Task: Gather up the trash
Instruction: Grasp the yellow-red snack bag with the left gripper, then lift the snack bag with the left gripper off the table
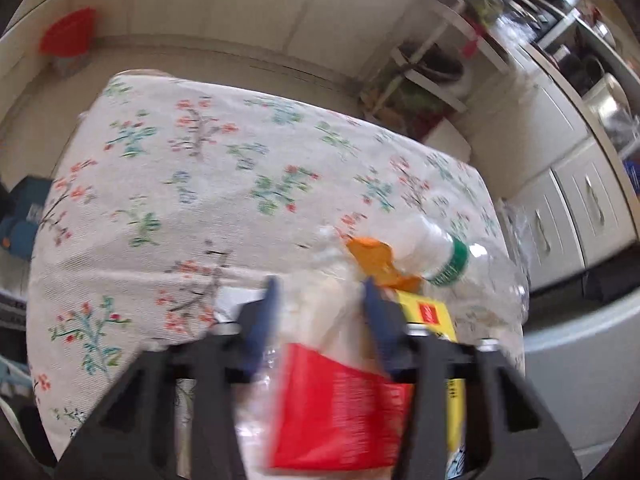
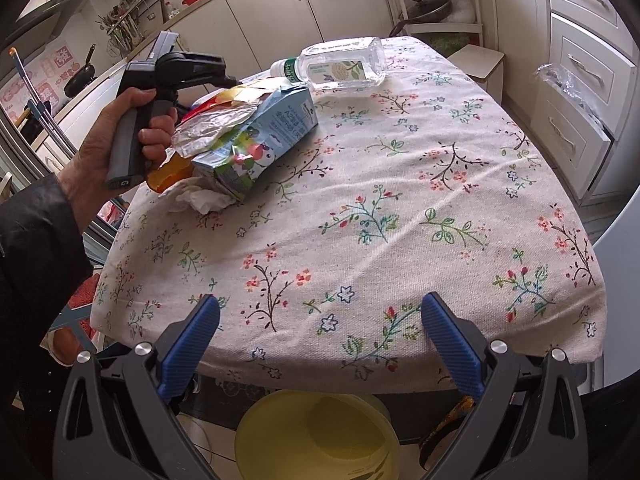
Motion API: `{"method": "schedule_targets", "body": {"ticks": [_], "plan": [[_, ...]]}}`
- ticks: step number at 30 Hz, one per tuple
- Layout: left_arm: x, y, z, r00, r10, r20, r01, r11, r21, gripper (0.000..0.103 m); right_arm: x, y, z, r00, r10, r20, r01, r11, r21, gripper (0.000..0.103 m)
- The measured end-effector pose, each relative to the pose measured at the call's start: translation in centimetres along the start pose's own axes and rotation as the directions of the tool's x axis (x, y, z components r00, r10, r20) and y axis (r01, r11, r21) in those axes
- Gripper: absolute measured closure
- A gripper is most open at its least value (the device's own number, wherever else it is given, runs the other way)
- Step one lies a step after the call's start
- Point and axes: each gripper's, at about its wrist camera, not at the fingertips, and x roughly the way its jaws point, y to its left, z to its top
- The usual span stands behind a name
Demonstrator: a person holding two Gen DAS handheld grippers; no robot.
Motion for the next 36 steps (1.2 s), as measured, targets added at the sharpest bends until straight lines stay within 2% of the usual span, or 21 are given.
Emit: {"method": "schedule_targets", "body": {"ticks": [2, 4, 7, 12, 14, 16, 19, 22, 27, 28, 31, 32, 33, 36], "plan": [[-0.4, -1.0, -0.4, 1.000, 0.009, 0.010, -0.010, 0.999, 0.043, 0.093, 0.0, 0.1, 0.1, 1.000, 0.001, 0.000, -0.001, 1.000, 0.003, 0.006], [-1.3, -1.2, -0.6, 1.000, -0.002, 0.025, 0.001, 0.999, 0.035, 0.094, 0.0, 0.1, 0.1, 1.000, 0.007, -0.003, -0.007, 1.000, 0.005, 0.006], [-3.4, -0.7, -1.0, 0.996, -0.056, 0.065, 0.057, 0.998, -0.017, 0.095, -0.1, 0.1, 0.0, 1.000, 0.011, -0.004, -0.011, 1.000, 0.007, 0.006], [-8.2, 0.8, -2.5, 0.980, -0.151, 0.132, 0.164, 0.982, -0.094, 0.096, -0.5, 0.1, -0.2, 1.000, 0.003, 0.011, -0.003, 1.000, 0.004, 0.006], [-10.4, 1.4, -3.6, 0.971, -0.179, 0.158, 0.197, 0.974, -0.108, 0.096, -0.6, 0.1, -0.2, 1.000, -0.003, 0.020, 0.003, 1.000, -0.004, 0.006], [-12.8, 2.0, -5.2, 0.962, -0.203, 0.181, 0.226, 0.967, -0.115, 0.102, -0.9, 0.3, -0.3, 0.999, -0.007, 0.032, 0.008, 1.000, -0.014, 0.006], [-15.5, 2.7, -8.0, 0.958, -0.200, 0.208, 0.226, 0.967, -0.114, 0.102, -1.1, 0.3, -0.3, 0.999, -0.015, 0.045, 0.016, 1.000, -0.020, 0.006], [-15.7, 4.0, -10.4, 0.964, -0.192, 0.184, 0.218, 0.967, -0.135, 0.102, -1.0, 0.1, 0.0, 0.999, -0.013, 0.040, 0.013, 1.000, -0.001, 0.006], [-13.2, 5.6, -13.1, 0.976, -0.186, 0.111, 0.203, 0.965, -0.168, 0.101, -0.3, -0.1, 0.0, 1.000, -0.019, 0.013, 0.019, 1.000, 0.015, 0.006], [-12.7, 5.9, -13.6, 0.977, -0.187, 0.102, 0.202, 0.964, -0.175, 0.100, -0.2, -0.1, 0.0, 1.000, -0.024, 0.011, 0.024, 1.000, 0.012, 0.006], [-11.4, 6.6, -15.0, 0.979, -0.191, 0.071, 0.201, 0.960, -0.197, 0.081, 0.0, 0.2, 0.0, 0.999, -0.040, 0.015, 0.040, 0.999, -0.007, 0.006], [-11.1, 6.9, -15.5, 0.981, -0.181, 0.068, 0.191, 0.960, -0.205, 0.066, 0.1, 0.3, 0.0, 0.999, -0.045, 0.017, 0.045, 0.999, -0.011, 0.006], [-10.9, 7.1, -15.9, 0.982, -0.175, 0.071, 0.186, 0.959, -0.212, 0.056, 0.2, 0.4, 0.0, 0.999, -0.049, 0.017, 0.049, 0.999, -0.015, 0.006], [-10.7, 7.7, -17.1, 0.979, -0.191, 0.067, 0.201, 0.952, -0.232, 0.048, 0.5, 0.6, 0.4, 0.999, -0.049, 0.016, 0.049, 0.999, -0.014, 0.006]]}}
